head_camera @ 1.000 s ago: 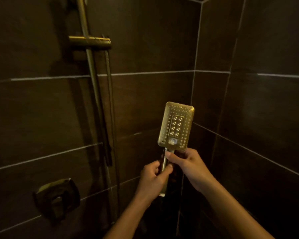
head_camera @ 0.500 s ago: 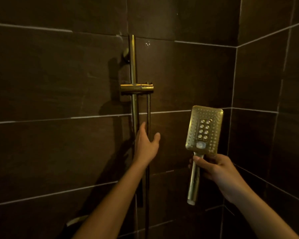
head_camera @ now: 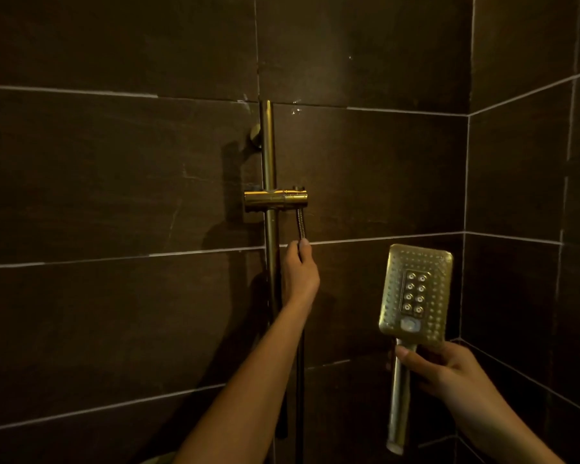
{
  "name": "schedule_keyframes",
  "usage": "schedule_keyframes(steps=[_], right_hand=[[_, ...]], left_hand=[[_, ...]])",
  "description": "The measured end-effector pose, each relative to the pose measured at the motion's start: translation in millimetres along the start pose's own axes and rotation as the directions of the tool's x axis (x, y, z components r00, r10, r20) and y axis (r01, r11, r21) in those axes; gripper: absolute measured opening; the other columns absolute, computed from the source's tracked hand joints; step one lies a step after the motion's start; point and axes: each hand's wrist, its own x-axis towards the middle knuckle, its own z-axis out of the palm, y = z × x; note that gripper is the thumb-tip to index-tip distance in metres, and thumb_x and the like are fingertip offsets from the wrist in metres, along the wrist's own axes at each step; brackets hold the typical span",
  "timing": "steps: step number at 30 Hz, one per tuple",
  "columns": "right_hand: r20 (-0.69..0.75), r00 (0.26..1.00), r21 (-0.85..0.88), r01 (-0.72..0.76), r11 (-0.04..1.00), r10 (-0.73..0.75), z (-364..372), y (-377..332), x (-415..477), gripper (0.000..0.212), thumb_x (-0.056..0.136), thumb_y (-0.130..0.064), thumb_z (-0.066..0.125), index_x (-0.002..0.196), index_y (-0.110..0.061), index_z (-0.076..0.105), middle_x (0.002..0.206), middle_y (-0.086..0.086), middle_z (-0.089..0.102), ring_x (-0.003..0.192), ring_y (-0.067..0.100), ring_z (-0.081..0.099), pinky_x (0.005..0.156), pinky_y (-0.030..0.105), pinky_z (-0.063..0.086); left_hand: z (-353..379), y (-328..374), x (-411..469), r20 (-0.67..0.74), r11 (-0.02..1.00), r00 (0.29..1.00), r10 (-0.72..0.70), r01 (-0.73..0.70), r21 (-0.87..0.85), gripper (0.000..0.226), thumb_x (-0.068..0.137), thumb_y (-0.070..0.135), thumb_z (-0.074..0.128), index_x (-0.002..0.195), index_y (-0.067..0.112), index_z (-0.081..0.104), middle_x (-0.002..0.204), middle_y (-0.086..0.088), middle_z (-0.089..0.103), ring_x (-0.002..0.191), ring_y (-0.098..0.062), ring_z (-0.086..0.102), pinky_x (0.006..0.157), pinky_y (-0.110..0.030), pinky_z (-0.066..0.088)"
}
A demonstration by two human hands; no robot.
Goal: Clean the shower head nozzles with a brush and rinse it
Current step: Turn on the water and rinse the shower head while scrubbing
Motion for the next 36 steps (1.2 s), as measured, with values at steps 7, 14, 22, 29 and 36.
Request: schedule_keyframes(steps=[7, 14, 22, 29, 36], right_hand=[[-0.015, 1.0, -0.002, 0.022, 1.0, -0.022, -2, -9, -3, 0.015, 0.091, -0.014, 0.07, 0.102, -0.019, 0.078, 0.095, -0.005, 0.081, 0.103, 0.019, 0.072, 0.089, 0.037, 0.052], [-0.003, 0.998, -0.028, 0.061, 0.998, -0.061, -3, -6, -12, 0.014, 0.091, -0.015, 0.069, 0.102, -0.017, 0.078, 0.1, 0.002, 0.08, 0.099, 0.016, 0.074, 0.101, 0.046, 0.051], [0.018, 0.999, -0.068, 0.034, 0.997, -0.033, 9, 20, -32, 0.013, 0.088, -0.021, 0.071, 0.098, -0.019, 0.079, 0.1, -0.001, 0.079, 0.105, 0.02, 0.071, 0.094, 0.042, 0.051], [0.062, 0.998, -0.018, -0.027, 0.999, 0.028, 44, 62, -63, 0.057, 0.057, -0.062, 0.085, 0.097, -0.022, 0.08, 0.1, 0.004, 0.08, 0.104, 0.022, 0.073, 0.103, 0.053, 0.049], [0.088, 0.989, 0.051, -0.126, 0.991, 0.122, 87, 113, -82, 0.079, 0.036, -0.074, 0.088, 0.098, -0.026, 0.08, 0.104, 0.006, 0.079, 0.099, 0.021, 0.075, 0.087, 0.044, 0.053]], left_hand=[[2, 38, 25, -0.061, 0.991, 0.99, 0.128, -0.13, -0.03, 0.034, 0.106, 0.035, 0.038, 0.122, 0.017, 0.062, 0.11, -0.001, 0.063, 0.107, -0.018, 0.058, 0.09, -0.033, 0.044], [1, 11, 8, 0.095, 0.997, 0.994, 0.061, -0.064, 0.037, 0.036, 0.105, 0.04, 0.039, 0.136, 0.026, 0.051, 0.109, 0.014, 0.054, 0.1, -0.003, 0.05, 0.081, -0.025, 0.042], [-27, -89, -58, 0.329, 0.981, 0.944, -0.015, -0.05, 0.186, 0.02, 0.104, 0.034, 0.042, 0.087, 0.033, 0.052, 0.075, 0.006, 0.05, 0.063, -0.006, 0.047, 0.059, -0.025, 0.039], [-103, -217, -145, 0.365, 0.885, 0.829, -0.423, 0.291, 0.364, 0.022, 0.099, 0.047, 0.047, 0.107, 0.032, 0.061, 0.083, -0.001, 0.062, 0.072, -0.015, 0.058, 0.065, -0.033, 0.043], [-215, -304, -214, 0.337, 0.78, 0.728, -0.596, 0.426, 0.459, 0.018, 0.103, 0.028, 0.05, 0.095, 0.018, 0.062, 0.072, 0.005, 0.051, 0.065, -0.008, 0.049, 0.062, -0.026, 0.038]])
